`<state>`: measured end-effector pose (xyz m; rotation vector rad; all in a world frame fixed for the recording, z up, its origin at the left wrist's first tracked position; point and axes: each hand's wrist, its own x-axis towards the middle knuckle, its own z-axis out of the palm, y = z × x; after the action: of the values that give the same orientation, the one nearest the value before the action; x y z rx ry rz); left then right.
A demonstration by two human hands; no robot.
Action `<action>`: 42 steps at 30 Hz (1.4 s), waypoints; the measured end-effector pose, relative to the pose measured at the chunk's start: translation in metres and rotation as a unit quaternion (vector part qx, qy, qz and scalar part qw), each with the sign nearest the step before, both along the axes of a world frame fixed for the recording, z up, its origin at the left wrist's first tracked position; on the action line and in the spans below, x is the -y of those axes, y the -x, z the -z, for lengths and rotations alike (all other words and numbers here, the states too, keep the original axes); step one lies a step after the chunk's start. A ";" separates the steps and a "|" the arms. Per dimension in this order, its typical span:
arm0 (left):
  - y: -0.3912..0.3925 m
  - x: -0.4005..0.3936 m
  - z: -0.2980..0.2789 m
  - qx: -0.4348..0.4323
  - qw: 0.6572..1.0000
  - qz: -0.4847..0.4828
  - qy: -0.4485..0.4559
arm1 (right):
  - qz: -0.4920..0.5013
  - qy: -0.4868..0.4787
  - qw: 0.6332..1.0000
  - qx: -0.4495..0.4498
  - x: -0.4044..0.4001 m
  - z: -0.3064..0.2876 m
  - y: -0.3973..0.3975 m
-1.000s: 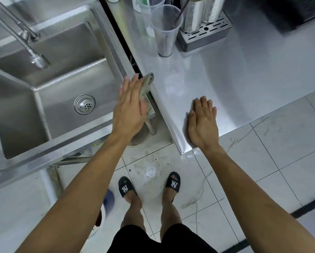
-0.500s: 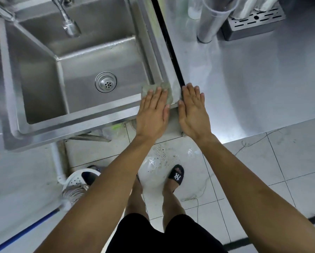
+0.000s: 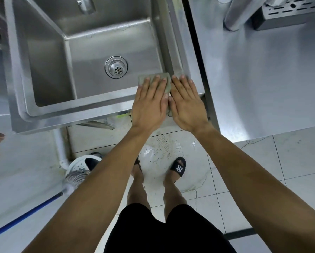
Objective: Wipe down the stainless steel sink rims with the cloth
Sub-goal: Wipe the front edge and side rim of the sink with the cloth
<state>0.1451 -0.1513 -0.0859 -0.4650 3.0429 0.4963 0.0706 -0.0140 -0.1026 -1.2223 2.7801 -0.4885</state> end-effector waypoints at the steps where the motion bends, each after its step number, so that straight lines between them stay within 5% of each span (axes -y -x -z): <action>1: -0.007 0.005 0.000 -0.002 1.000 0.011 0.003 | -0.002 -0.003 1.000 -0.003 -0.001 0.000 0.001; 7: -0.064 0.071 -0.006 0.028 0.997 -0.057 0.031 | 0.020 -0.012 1.000 -0.006 0.009 -0.003 -0.003; 14: -0.014 0.039 -0.010 0.051 0.990 -0.127 0.045 | 0.016 0.000 1.000 0.004 0.056 -0.004 -0.009; 19: -0.079 0.075 -0.001 -0.017 1.000 0.000 0.015 | 0.016 -0.017 0.999 -0.026 0.055 0.002 -0.009; 25: -0.084 0.100 -0.005 0.000 0.995 -0.094 0.033 | 0.039 -0.010 0.998 -0.047 0.063 0.005 -0.012; 34: -0.056 0.091 -0.006 0.032 0.990 0.130 0.047 | 0.033 0.006 0.998 -0.050 0.060 0.006 -0.011; 38: -0.099 0.152 -0.005 0.058 0.985 0.150 0.062 | 0.035 -0.005 0.998 -0.043 0.061 0.004 -0.012; 42: -0.078 0.128 -0.008 0.055 0.990 0.115 0.061 | 0.051 -0.002 0.998 -0.044 0.062 0.005 -0.014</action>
<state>0.2228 -0.2790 -0.0775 -0.1361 2.9773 0.2647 0.0845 -0.0762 -0.1074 -1.1338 2.9270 -0.4447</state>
